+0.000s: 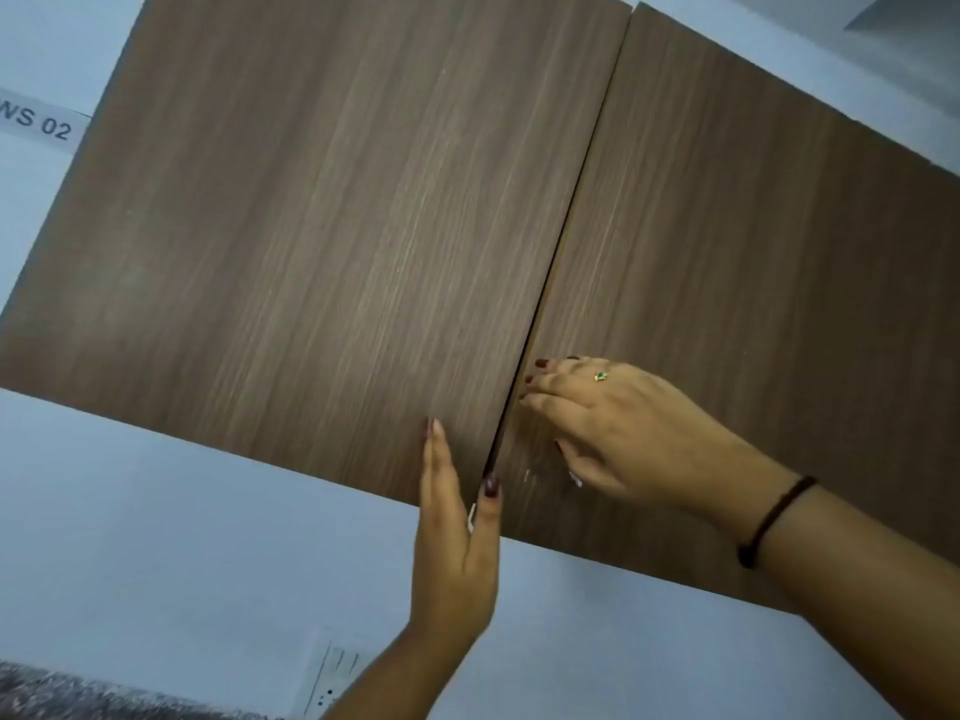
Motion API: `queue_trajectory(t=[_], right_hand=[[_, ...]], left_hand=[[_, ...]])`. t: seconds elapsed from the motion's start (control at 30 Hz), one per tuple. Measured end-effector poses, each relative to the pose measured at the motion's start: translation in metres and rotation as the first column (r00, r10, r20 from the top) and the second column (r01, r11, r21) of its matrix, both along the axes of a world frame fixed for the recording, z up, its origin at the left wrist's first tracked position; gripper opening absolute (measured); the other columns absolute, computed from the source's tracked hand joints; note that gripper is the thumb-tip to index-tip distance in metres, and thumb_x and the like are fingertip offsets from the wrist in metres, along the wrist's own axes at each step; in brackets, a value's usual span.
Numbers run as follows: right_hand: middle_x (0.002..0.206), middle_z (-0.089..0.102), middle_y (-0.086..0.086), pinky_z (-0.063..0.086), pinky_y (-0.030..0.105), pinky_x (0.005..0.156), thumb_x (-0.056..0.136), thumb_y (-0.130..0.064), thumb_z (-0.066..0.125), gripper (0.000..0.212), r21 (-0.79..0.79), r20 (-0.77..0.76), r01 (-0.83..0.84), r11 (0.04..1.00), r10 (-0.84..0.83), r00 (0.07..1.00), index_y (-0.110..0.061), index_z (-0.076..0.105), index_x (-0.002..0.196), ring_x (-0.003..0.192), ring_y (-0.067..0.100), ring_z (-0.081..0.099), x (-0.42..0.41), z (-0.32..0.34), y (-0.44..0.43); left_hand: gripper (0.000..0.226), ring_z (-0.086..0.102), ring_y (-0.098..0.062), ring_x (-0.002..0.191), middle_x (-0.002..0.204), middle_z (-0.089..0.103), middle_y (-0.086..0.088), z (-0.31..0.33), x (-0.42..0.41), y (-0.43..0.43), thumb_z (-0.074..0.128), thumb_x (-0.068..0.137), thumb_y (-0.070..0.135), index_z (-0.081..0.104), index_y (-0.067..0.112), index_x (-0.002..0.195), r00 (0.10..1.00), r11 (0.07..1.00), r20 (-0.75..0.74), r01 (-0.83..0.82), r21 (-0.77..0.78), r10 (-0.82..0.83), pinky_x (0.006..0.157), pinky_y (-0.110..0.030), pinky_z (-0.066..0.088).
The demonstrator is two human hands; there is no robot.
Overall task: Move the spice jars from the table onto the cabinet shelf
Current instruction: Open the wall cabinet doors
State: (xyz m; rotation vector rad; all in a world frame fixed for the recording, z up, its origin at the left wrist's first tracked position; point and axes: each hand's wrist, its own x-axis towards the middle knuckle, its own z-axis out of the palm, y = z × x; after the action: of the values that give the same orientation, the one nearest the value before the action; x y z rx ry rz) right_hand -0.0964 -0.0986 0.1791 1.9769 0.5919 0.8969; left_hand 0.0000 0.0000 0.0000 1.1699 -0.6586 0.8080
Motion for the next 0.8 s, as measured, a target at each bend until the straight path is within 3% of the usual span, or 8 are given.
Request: queue_trajectory(t=[0.13, 0.33, 0.43, 0.5, 0.57, 0.63, 0.7, 0.8], right_hand=[[0.127, 0.063, 0.007, 0.045, 0.037, 0.107, 0.087, -0.028, 0.041, 0.049, -0.061, -0.068, 0.075, 0.995, -0.079, 0.995, -0.012, 0.062, 0.129, 0.121, 0.025, 0.059, 0.016, -0.008, 0.002], [0.124, 0.063, 0.006, 0.045, 0.033, 0.105, 0.09, -0.028, 0.038, 0.052, -0.137, -0.067, 0.041, 0.99, -0.051, 0.996, -0.008, 0.058, 0.133, 0.118, 0.024, 0.06, 0.038, -0.015, 0.006], [0.12, 0.062, 0.006, 0.047, 0.036, 0.104, 0.09, -0.026, 0.04, 0.052, -0.165, -0.081, 0.029, 0.986, -0.042, 0.996, -0.008, 0.055, 0.136, 0.114, 0.024, 0.06, 0.048, -0.017, 0.009], [0.116, 0.061, 0.004, 0.047, 0.037, 0.102, 0.09, -0.026, 0.04, 0.049, -0.196, -0.097, 0.034, 0.98, -0.054, 0.994, -0.01, 0.056, 0.133, 0.11, 0.024, 0.059, 0.053, -0.018, 0.01], [0.109, 0.06, 0.002, 0.047, 0.035, 0.099, 0.089, -0.027, 0.042, 0.043, -0.211, -0.103, 0.039, 0.977, -0.062, 0.993, -0.012, 0.061, 0.124, 0.104, 0.022, 0.059, 0.057, -0.019, 0.012], [0.101, 0.06, 0.001, 0.048, 0.035, 0.095, 0.088, -0.026, 0.042, 0.035, -0.208, -0.117, 0.033, 0.977, -0.059, 0.991, -0.014, 0.065, 0.111, 0.097, 0.021, 0.058, 0.061, -0.019, 0.014], [0.095, 0.059, 0.0, 0.049, 0.036, 0.089, 0.088, -0.026, 0.042, 0.029, -0.202, -0.121, 0.025, 0.979, -0.051, 0.991, -0.014, 0.065, 0.101, 0.089, 0.021, 0.056, 0.064, -0.02, 0.014], [0.088, 0.057, 0.0, 0.051, 0.037, 0.079, 0.09, -0.027, 0.043, 0.024, -0.188, -0.122, -0.014, 0.982, -0.01, 0.992, -0.015, 0.063, 0.091, 0.082, 0.019, 0.054, 0.066, -0.023, 0.014]], left_hand=[[0.087, 0.006, 0.011, 0.148, 0.162, 0.0, 0.031, -0.031, -0.01, -0.016, 0.026, 0.085, 0.084, 0.002, 0.04, 0.157, 1.0, 0.993, 0.021, 0.0, 0.12, -0.002, 0.111, -0.01, 0.019], [0.065, 0.034, 0.014, 0.135, 0.143, 0.032, 0.044, -0.068, -0.01, -0.041, 0.04, 0.078, 0.086, 0.035, 0.062, 0.137, 0.972, 0.991, -0.19, 0.136, -0.009, -0.136, 0.101, -0.002, 0.031], [0.041, 0.047, -0.001, 0.131, 0.138, 0.046, 0.03, -0.066, -0.008, -0.049, 0.062, 0.091, 0.047, 0.049, 0.045, 0.13, 0.9, 0.951, -0.336, 0.209, -0.226, -0.277, 0.109, -0.024, 0.04], [0.033, 0.05, -0.016, 0.132, 0.142, 0.051, 0.004, -0.062, -0.006, -0.043, 0.058, 0.1, 0.016, 0.051, 0.03, 0.129, 0.803, 0.892, -0.43, 0.264, -0.366, -0.414, 0.113, -0.04, 0.04], [0.034, 0.047, -0.019, 0.136, 0.148, 0.05, -0.005, -0.058, -0.008, -0.033, 0.044, 0.106, 0.024, 0.05, 0.019, 0.138, 0.634, 0.733, -0.394, 0.456, -0.505, -0.666, 0.117, -0.04, 0.035], [0.051, 0.04, -0.021, 0.143, 0.151, 0.048, -0.006, -0.046, -0.008, -0.028, 0.031, 0.107, 0.041, 0.045, 0.012, 0.146, 0.367, 0.495, -0.336, 0.565, -0.66, -0.867, 0.12, -0.039, 0.028], [0.064, 0.035, -0.03, 0.147, 0.152, 0.046, -0.014, -0.041, -0.002, -0.023, 0.026, 0.105, 0.051, 0.041, 0.006, 0.149, 0.174, 0.328, -0.279, 0.568, -0.755, -0.944, 0.122, -0.043, 0.024], [0.069, 0.04, -0.039, 0.141, 0.147, 0.049, -0.025, -0.035, 0.005, -0.018, 0.031, 0.104, 0.053, 0.045, -0.001, 0.144, 0.021, 0.201, -0.232, 0.577, -0.792, -0.973, 0.121, -0.049, 0.026]])
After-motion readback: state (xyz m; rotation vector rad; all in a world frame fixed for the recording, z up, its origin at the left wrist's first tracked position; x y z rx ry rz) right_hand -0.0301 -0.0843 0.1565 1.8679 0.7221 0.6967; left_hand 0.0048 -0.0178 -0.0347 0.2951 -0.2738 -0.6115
